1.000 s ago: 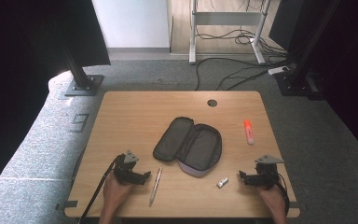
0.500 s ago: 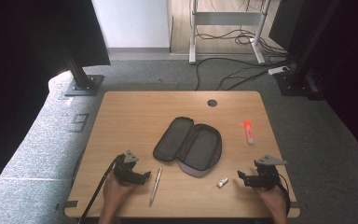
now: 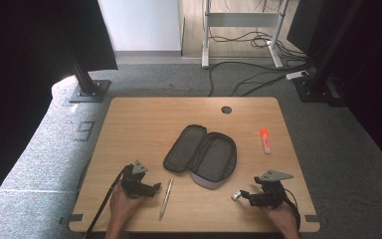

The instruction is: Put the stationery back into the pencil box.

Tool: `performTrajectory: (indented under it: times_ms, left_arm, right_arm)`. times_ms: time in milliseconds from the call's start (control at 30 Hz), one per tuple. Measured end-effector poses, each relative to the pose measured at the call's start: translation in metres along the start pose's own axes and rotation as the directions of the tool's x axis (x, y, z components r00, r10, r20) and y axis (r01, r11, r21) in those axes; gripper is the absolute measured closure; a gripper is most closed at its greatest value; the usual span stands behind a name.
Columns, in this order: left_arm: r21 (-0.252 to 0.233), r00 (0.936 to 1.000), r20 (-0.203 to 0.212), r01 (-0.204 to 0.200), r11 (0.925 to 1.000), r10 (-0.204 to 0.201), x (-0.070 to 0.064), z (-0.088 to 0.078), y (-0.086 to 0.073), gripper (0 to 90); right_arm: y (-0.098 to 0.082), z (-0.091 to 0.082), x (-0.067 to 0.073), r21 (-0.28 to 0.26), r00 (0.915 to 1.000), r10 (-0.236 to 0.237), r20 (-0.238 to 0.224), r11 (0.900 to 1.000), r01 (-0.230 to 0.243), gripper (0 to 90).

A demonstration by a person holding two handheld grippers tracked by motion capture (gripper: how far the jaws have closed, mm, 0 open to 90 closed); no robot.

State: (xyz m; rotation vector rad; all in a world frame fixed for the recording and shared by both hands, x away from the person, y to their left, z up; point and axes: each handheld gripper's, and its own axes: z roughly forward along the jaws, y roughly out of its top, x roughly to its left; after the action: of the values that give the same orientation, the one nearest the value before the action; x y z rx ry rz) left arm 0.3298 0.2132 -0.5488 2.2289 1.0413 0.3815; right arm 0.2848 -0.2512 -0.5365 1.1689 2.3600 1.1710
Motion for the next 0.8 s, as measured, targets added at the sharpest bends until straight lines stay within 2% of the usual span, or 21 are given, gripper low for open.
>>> performTrajectory:
  times_ms: [267, 467, 567, 700, 800]
  left_arm:
    - [0.000, 1.0000, 0.000, 0.000, 1.0000, 0.000, 0.000, 0.000, 0.000, 0.0]
    - [0.000, 1.0000, 0.000, 0.000, 1.0000, 0.000, 0.000, 0.000, 0.000, 0.0]
    - [0.000, 1.0000, 0.000, 0.000, 1.0000, 0.000, 0.000, 0.000, 0.000, 0.0]
    - [0.000, 1.0000, 0.000, 0.000, 1.0000, 0.000, 0.000, 0.000, 0.000, 0.0]
    - [0.000, 1.0000, 0.000, 0.000, 1.0000, 0.000, 0.000, 0.000, 0.000, 0.0]
  right_arm:
    - [0.001, 0.012, 0.015, 0.029, 0.9977, -0.040, -0.054, 0.999, 0.041, 27.4]
    - [0.001, 0.017, 0.022, 0.042, 0.9955, -0.062, -0.071, 0.997, 0.065, 31.8]
    - [0.000, 0.021, 0.025, 0.058, 0.9945, -0.078, -0.071, 0.995, 0.082, 35.0]
    - [-0.001, 0.020, 0.028, 0.061, 0.9921, -0.117, -0.047, 0.991, 0.119, 44.6]
    - [-0.001, 0.020, 0.027, 0.057, 0.9925, -0.114, -0.044, 0.992, 0.117, 45.7]
